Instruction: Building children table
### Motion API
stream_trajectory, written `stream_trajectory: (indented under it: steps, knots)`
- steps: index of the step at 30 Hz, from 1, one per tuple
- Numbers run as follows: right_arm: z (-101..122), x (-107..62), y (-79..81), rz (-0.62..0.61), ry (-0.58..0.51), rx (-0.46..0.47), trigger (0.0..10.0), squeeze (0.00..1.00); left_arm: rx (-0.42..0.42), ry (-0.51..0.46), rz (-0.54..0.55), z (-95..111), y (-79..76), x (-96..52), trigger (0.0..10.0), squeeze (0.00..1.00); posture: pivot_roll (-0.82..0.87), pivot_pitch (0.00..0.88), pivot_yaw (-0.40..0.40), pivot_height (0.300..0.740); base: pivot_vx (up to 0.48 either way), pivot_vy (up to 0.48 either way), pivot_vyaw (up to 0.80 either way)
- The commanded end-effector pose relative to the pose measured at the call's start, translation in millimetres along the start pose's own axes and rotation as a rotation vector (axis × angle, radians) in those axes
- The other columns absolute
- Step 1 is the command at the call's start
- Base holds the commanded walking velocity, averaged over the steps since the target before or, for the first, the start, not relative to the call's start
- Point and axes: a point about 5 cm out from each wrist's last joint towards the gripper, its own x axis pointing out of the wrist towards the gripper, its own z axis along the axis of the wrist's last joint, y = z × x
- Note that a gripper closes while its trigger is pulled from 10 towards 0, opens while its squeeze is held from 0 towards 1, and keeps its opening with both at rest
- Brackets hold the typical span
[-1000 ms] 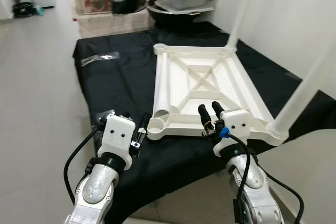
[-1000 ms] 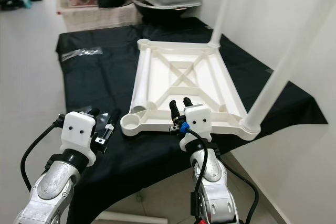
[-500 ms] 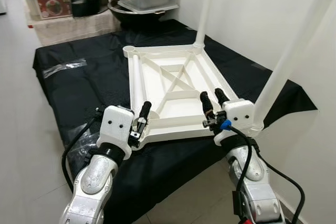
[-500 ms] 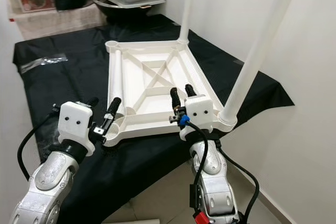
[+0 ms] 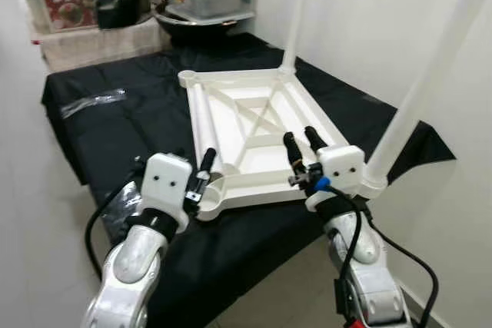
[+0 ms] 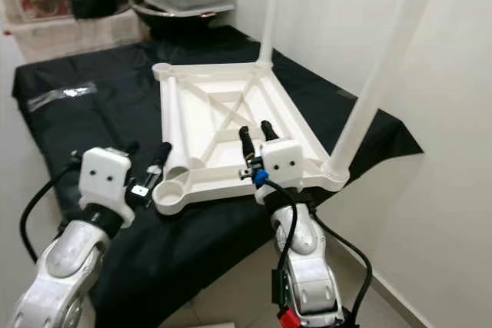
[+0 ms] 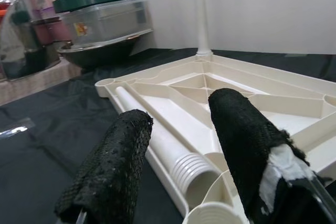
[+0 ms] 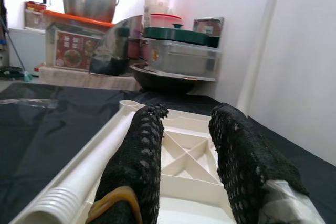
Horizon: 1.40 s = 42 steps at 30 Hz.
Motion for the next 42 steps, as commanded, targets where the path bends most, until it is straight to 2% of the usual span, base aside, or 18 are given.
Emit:
stream_trajectory:
  steps: [1, 29, 38, 42]
  knots:
    - [-2.9, -3.3, 0.3, 0.002, 0.009, 0.006, 10.0, 0.0, -0.009, 0.005, -0.014, -0.9, -3.4, -1.7, 10.0, 0.0, 0.06, 0.04, -0.032, 0.74, -0.244, 0.0, 0.0]
    - [-24.5, -24.1, 1.0, -0.017, 0.112, 0.023, 10.0, 0.0, -0.014, 0.009, -0.035, -2.3, -8.6, -1.4, 10.0, 0.0, 0.06, 0.019, -0.025, 0.74, -0.248, 0.0, 0.0]
    - [-26.9, -25.2, -0.3, -0.026, 0.132, 0.03, 10.0, 0.0, -0.015, 0.011, -0.034, -2.8, -8.3, 0.0, 10.0, 0.0, 0.06, 0.02, -0.023, 0.74, 0.0, 0.0, -0.77]
    - [-28.0, -27.2, 4.8, -0.009, 0.146, 0.05, 10.0, 0.0, -0.022, 0.027, -0.039, -5.6, -8.0, -0.7, 10.0, 0.0, 0.06, 0.029, -0.021, 0.74, 0.0, 0.0, -0.8]
